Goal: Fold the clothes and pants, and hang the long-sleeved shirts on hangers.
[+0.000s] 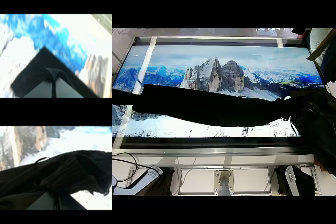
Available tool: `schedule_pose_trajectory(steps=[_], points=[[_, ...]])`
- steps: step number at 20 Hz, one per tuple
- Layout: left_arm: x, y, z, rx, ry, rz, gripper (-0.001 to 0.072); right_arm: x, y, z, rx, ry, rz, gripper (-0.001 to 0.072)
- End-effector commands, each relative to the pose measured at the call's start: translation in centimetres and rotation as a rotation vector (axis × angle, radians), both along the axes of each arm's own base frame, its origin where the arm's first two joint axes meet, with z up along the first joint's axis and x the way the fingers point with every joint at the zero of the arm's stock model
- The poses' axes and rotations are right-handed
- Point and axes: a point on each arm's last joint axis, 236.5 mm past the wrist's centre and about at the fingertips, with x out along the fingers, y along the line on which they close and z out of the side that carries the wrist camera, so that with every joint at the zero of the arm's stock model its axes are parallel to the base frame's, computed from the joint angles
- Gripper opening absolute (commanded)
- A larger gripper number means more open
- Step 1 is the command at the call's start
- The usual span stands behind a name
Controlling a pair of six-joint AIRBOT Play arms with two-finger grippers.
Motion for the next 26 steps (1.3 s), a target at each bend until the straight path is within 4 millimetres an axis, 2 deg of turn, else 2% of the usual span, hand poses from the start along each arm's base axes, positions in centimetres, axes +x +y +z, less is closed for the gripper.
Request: schedule_pose_trajectory(steps=[1, 2, 4, 6, 7, 9, 11, 13, 18, 20, 21, 24, 25, 26], points=[[4.2, 1.1, 1.9, 0.097, -0.115, 0.092, 0.0004, 3.5, -2.9, -3.4, 0.060, 0.061, -0.069, 0.0020], [5.4, 0.5, 1.1, 0.091, -0.110, 0.078, 0.0003, 4.6, -3.5, -5.2, 0.099, 0.094, -0.084, 0.0020], [7.8, -1.7, -2.2, 0.056, -0.055, 0.009, 0.0004, 5.9, -3.5, -9.3, 0.167, 0.193, -0.075, 0.0020], [9.6, -3.6, -5.9, 0.093, 0.032, -0.061, 0.0004, 7.1, -3.2, -13.1, 0.201, 0.267, -0.069, 0.0020], [10.1, -3.9, -7.4, 0.131, 0.072, -0.084, 0.0004, 7.8, -3.3, -14.4, 0.202, 0.279, -0.077, 0.0021], [10.6, -3.3, -9.3, 0.199, 0.123, -0.088, 0.0004, 9.6, -3.8, -16.2, 0.177, 0.265, -0.111, 0.0021], [10.9, -1.9, -10.3, 0.202, 0.130, -0.045, 0.0004, 10.9, -4.6, -17.0, 0.151, 0.239, -0.145, 0.0020], [11.1, -1.3, -10.9, 0.210, 0.128, -0.029, 0.0005, 11.3, -5.3, -17.2, 0.136, 0.224, -0.165, 0.0020], [11.8, 0.2, -9.1, 0.256, 0.059, 0.042, 0.0005, 11.6, -5.7, -16.8, 0.119, 0.211, -0.170, 0.0021], [11.9, 0.4, -9.3, 0.260, 0.060, 0.045, 0.0004, 11.6, -5.7, -16.8, 0.117, 0.212, -0.169, 0.0020], [11.7, 0.1, -10.2, 0.242, 0.086, 0.028, 0.0005, 11.6, -5.7, -16.8, 0.118, 0.212, -0.168, 0.0020], [9.4, -2.0, -15.7, 0.103, 0.265, -0.095, 0.0015, 11.3, -5.3, -17.0, 0.127, 0.229, -0.153, 0.0020], [8.6, -2.3, -16.9, 0.050, 0.302, -0.104, 0.0104, 11.1, -5.1, -17.0, 0.133, 0.238, -0.146, 0.0021], [7.9, -2.1, -17.6, -0.014, 0.322, -0.080, 0.0373, 10.9, -4.8, -17.1, 0.139, 0.247, -0.136, 0.0021]])
